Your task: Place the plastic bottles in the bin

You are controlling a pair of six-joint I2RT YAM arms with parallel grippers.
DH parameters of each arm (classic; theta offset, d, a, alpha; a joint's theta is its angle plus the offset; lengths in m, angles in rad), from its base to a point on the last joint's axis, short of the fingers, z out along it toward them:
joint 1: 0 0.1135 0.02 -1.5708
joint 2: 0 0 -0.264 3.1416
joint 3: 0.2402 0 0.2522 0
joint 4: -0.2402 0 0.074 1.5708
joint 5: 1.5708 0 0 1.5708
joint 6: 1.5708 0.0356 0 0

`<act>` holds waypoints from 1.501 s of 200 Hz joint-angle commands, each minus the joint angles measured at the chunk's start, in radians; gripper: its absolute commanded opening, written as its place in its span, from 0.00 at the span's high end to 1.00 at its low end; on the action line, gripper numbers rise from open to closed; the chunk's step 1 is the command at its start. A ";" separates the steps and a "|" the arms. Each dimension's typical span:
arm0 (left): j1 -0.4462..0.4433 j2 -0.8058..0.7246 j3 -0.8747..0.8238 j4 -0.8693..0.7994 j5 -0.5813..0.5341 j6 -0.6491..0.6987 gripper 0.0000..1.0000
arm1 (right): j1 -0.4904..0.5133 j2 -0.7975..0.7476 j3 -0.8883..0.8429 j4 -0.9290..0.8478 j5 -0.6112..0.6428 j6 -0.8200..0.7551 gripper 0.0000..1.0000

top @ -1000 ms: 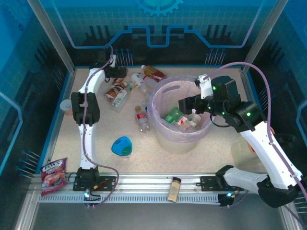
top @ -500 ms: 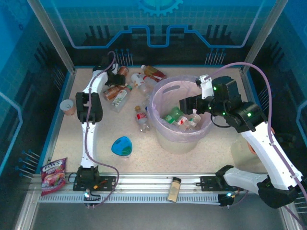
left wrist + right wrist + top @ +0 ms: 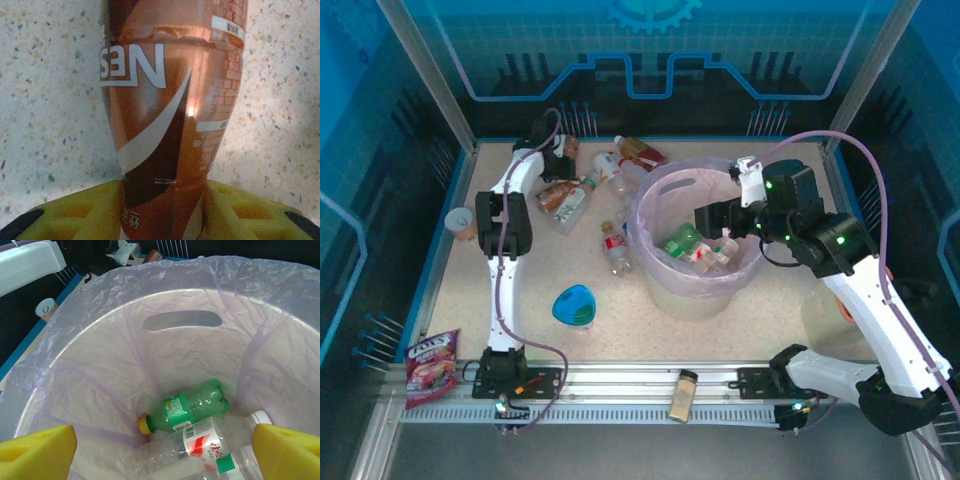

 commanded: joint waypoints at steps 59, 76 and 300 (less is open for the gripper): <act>0.006 -0.379 -0.208 0.119 0.029 -0.042 0.62 | -0.007 -0.005 0.025 0.130 -0.052 0.036 0.10; 0.002 -0.509 -0.323 0.157 0.093 -0.114 0.63 | -0.005 0.031 0.049 0.179 -0.085 0.038 0.11; -0.609 -1.356 -0.986 0.328 0.002 -0.224 0.76 | 0.065 0.582 0.445 0.419 -0.346 0.212 0.20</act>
